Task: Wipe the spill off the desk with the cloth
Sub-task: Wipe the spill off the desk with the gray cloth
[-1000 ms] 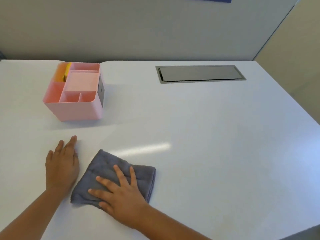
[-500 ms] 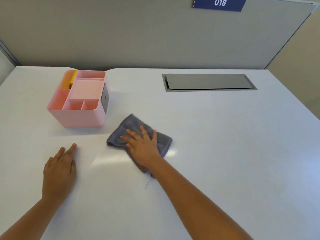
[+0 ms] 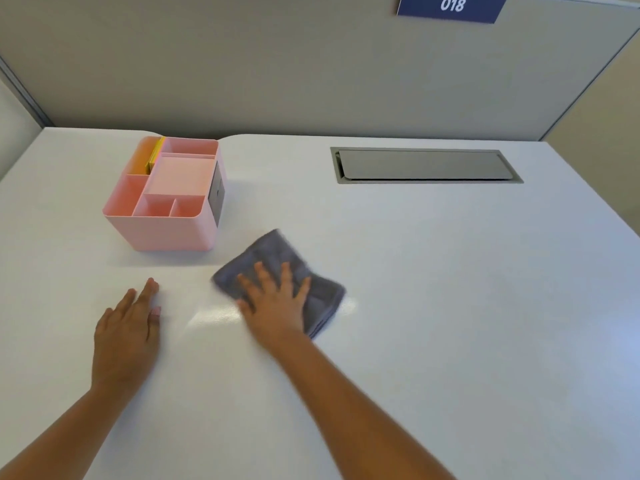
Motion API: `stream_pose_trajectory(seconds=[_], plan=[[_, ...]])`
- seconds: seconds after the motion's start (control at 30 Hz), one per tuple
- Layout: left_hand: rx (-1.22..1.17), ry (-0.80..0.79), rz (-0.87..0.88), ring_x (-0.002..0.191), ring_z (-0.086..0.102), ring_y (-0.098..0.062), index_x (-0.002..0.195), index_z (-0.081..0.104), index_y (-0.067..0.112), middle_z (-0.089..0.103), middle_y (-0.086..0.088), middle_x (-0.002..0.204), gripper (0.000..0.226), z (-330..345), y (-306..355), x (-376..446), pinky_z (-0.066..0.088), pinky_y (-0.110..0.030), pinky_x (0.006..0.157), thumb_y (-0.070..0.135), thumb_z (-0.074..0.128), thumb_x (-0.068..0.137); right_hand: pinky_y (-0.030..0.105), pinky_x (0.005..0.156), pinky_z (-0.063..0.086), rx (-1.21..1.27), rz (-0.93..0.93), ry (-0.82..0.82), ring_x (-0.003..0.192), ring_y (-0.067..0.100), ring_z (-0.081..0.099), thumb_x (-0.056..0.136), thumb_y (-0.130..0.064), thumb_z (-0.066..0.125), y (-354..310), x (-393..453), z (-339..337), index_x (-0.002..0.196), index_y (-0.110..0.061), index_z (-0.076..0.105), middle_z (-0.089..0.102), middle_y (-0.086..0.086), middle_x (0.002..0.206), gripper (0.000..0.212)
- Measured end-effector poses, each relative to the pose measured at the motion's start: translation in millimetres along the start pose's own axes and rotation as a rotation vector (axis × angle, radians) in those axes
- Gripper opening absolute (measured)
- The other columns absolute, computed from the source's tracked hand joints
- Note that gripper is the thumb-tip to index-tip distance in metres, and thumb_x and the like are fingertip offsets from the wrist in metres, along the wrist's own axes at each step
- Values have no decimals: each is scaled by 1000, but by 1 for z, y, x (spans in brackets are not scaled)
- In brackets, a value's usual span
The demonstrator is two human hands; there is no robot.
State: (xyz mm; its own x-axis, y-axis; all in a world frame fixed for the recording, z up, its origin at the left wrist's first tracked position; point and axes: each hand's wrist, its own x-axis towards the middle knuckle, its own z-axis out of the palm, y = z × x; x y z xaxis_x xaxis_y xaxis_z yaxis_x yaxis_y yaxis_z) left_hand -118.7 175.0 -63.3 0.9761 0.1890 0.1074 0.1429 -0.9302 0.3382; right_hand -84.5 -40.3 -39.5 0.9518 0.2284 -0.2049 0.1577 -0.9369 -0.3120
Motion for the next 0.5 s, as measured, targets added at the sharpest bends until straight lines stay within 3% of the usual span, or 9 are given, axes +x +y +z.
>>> stream_pose_trajectory(seconds=[0.13, 0.2, 0.27, 0.4, 0.5], plan=[[-44, -18, 11, 132, 39, -35, 136, 39, 14, 39, -11, 146, 53, -4, 2, 2, 29, -54, 103, 36, 26, 90, 62, 104, -20, -57, -287, -81, 144, 32, -6, 98, -42, 25, -44, -61, 32, 141, -38, 31, 17, -8, 157, 44], [-35, -18, 22, 131, 40, -36, 136, 39, 12, 40, -13, 146, 47, -5, 1, 2, 31, -57, 102, 30, 31, 93, 63, 108, 3, -187, -352, -41, 142, 30, 23, 92, -47, 24, -42, -84, 42, 131, -48, 43, 39, -15, 147, 43], [-40, -15, 18, 130, 40, -37, 136, 37, 13, 41, -13, 145, 48, -6, 1, 1, 31, -57, 102, 32, 28, 93, 62, 109, 22, -251, -315, -11, 133, 21, 42, 86, -54, 26, -27, -86, 42, 122, -56, 48, 49, -24, 136, 42], [-60, 9, 31, 130, 41, -35, 136, 34, 14, 44, -12, 143, 50, -6, 2, 0, 32, -57, 101, 34, 26, 91, 60, 99, 36, -122, -76, 17, 123, 20, 53, 83, -53, 28, 38, -58, 7, 114, -53, 57, 57, -21, 129, 42], [-80, 20, 42, 133, 39, -32, 137, 30, 15, 45, -9, 143, 51, -5, 2, 0, 30, -55, 102, 36, 24, 91, 63, 107, 15, -128, 103, 83, 140, 25, 29, 83, -56, 15, 113, -48, -22, 133, -46, 44, 37, -14, 148, 58]])
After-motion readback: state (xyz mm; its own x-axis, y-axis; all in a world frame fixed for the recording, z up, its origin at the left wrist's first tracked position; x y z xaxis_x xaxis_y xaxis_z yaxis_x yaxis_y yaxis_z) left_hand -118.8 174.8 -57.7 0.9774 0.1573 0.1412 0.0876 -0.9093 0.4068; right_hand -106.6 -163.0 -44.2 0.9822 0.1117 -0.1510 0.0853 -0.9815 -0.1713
